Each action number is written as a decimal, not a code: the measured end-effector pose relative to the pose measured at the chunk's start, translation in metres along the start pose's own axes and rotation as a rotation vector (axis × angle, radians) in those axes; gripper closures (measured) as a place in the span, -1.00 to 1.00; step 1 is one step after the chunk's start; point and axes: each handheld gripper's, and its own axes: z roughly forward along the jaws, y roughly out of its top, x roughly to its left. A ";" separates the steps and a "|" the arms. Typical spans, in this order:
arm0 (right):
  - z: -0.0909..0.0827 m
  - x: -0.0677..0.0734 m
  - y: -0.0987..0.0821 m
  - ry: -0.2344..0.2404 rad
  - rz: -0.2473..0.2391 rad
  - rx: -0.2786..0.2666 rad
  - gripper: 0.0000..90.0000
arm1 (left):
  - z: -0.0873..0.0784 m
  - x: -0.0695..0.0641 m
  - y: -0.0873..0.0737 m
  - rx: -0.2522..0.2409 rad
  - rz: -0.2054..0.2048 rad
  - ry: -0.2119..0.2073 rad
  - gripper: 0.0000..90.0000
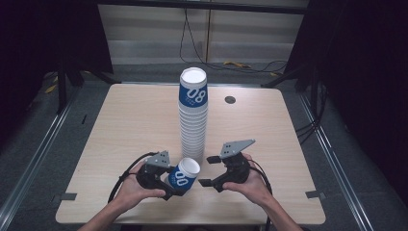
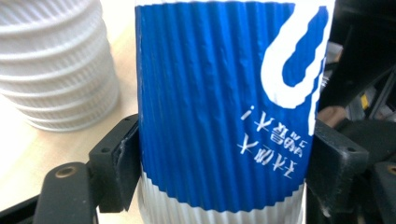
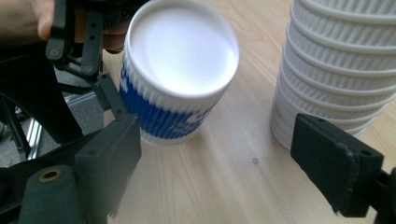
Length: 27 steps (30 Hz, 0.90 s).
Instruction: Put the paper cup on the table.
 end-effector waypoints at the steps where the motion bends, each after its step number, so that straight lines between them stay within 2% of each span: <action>1: 0.000 0.000 0.000 0.005 -0.001 0.016 -0.62 | 0.001 -0.001 0.000 0.007 0.003 0.003 -0.49; 3: 0.002 0.002 0.000 0.001 -0.016 0.028 -0.50 | 0.003 -0.002 0.000 0.018 0.000 -0.007 -0.49; 4: 0.002 0.002 0.000 0.001 -0.016 0.028 -0.50 | 0.003 -0.002 0.000 0.024 -0.001 -0.009 -0.49; 5: 0.002 0.004 0.000 0.000 -0.036 0.030 -0.44 | 0.003 -0.002 0.000 0.024 -0.005 -0.007 -0.49; 8: 0.005 0.011 0.001 0.000 -0.070 0.070 -0.49 | 0.003 -0.001 0.000 0.045 0.011 0.005 -0.49; 10: 0.006 0.011 0.001 0.004 -0.074 0.078 -0.51 | 0.004 -0.001 0.000 0.064 0.012 0.007 -0.49; 13: 0.009 0.014 0.001 0.000 -0.095 0.118 -0.58 | 0.006 -0.006 0.004 0.122 0.059 0.017 -0.49; 16: 0.011 0.015 0.001 0.009 -0.105 0.145 -0.58 | 0.008 -0.007 0.004 0.130 0.063 0.016 -0.49; 17: 0.013 0.015 0.002 0.024 -0.110 0.169 -0.59 | 0.009 -0.007 0.004 0.128 0.065 0.020 -0.49; 18: 0.014 0.015 0.003 0.028 -0.113 0.176 -0.58 | 0.008 -0.007 0.006 0.144 0.080 0.025 -0.49; 22: 0.018 0.016 0.006 0.035 -0.138 0.215 -0.57 | 0.008 -0.007 0.007 0.150 0.081 0.024 -0.49; 27: 0.021 0.018 0.011 0.032 -0.154 0.257 -0.61 | 0.012 -0.007 0.014 0.185 0.127 0.046 -0.49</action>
